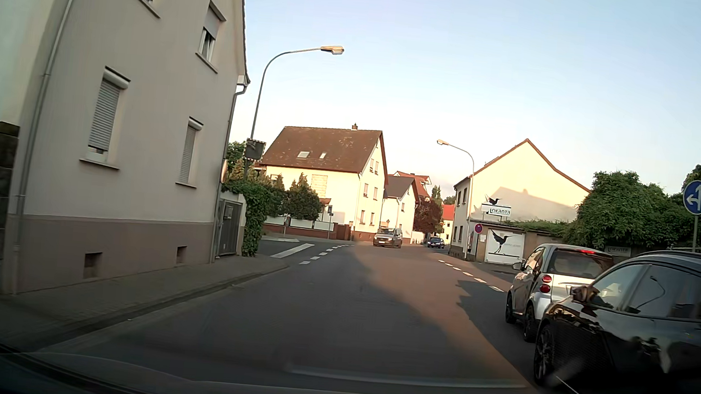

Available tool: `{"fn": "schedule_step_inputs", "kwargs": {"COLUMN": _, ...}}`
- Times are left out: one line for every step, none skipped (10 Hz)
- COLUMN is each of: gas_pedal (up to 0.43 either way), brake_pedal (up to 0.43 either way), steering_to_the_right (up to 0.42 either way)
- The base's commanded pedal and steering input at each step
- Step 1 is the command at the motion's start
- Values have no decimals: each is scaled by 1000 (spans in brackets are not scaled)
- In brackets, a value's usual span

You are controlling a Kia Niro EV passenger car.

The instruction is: Follow the waypoints while adhering to traffic rules and regulations

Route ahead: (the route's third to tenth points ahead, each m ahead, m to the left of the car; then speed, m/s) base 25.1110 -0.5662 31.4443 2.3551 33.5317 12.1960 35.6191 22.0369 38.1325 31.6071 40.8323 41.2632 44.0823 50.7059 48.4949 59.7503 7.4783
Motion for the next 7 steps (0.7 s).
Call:
{"fn": "schedule_step_inputs", "kwargs": {"gas_pedal": 0, "brake_pedal": 30, "steering_to_the_right": 59}}
{"fn": "schedule_step_inputs", "kwargs": {"gas_pedal": 0, "brake_pedal": 30, "steering_to_the_right": 60}}
{"fn": "schedule_step_inputs", "kwargs": {"gas_pedal": 0, "brake_pedal": 30, "steering_to_the_right": 60}}
{"fn": "schedule_step_inputs", "kwargs": {"gas_pedal": 0, "brake_pedal": 30, "steering_to_the_right": 60}}
{"fn": "schedule_step_inputs", "kwargs": {"gas_pedal": 0, "brake_pedal": 30, "steering_to_the_right": 59}}
{"fn": "schedule_step_inputs", "kwargs": {"gas_pedal": 0, "brake_pedal": 30, "steering_to_the_right": 59}}
{"fn": "schedule_step_inputs", "kwargs": {"gas_pedal": 0, "brake_pedal": 30, "steering_to_the_right": 58}}
